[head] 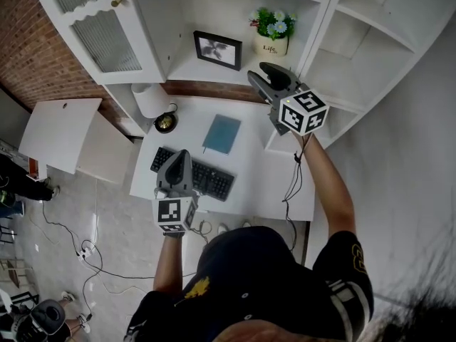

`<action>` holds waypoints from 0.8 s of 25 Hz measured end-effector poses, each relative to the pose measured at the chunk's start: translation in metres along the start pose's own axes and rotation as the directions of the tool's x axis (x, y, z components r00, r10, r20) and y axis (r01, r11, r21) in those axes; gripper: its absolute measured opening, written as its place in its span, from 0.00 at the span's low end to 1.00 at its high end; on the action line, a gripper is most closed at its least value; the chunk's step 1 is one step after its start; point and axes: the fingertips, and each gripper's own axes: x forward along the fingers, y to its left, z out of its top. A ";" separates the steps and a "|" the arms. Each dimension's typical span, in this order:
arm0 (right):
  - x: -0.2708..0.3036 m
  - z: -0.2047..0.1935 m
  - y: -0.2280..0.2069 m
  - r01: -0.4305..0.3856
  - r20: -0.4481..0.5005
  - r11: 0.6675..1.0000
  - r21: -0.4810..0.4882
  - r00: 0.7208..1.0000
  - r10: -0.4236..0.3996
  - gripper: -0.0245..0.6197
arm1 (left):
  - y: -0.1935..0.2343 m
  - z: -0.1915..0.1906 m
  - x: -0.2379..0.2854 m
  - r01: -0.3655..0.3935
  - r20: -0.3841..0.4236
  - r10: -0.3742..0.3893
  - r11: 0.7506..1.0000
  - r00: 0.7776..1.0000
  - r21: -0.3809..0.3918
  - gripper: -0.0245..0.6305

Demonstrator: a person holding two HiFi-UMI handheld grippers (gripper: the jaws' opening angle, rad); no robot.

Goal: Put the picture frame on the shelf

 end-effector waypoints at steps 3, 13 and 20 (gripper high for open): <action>-0.021 0.003 0.020 -0.016 0.013 1.000 -0.019 1.000 0.016 0.30 | 0.004 -0.001 -0.002 -0.006 -0.002 0.006 1.000 1.000 0.002 0.06; -0.089 -0.035 0.058 0.088 -0.021 0.995 -0.041 0.996 -0.089 0.24 | 0.009 -0.011 0.001 -0.009 -0.026 0.009 1.000 1.000 -0.009 0.06; -0.145 -0.039 0.050 0.181 0.013 0.983 0.041 0.983 -0.182 0.21 | 0.013 -0.019 0.002 -0.015 -0.041 0.013 0.999 0.999 -0.031 0.06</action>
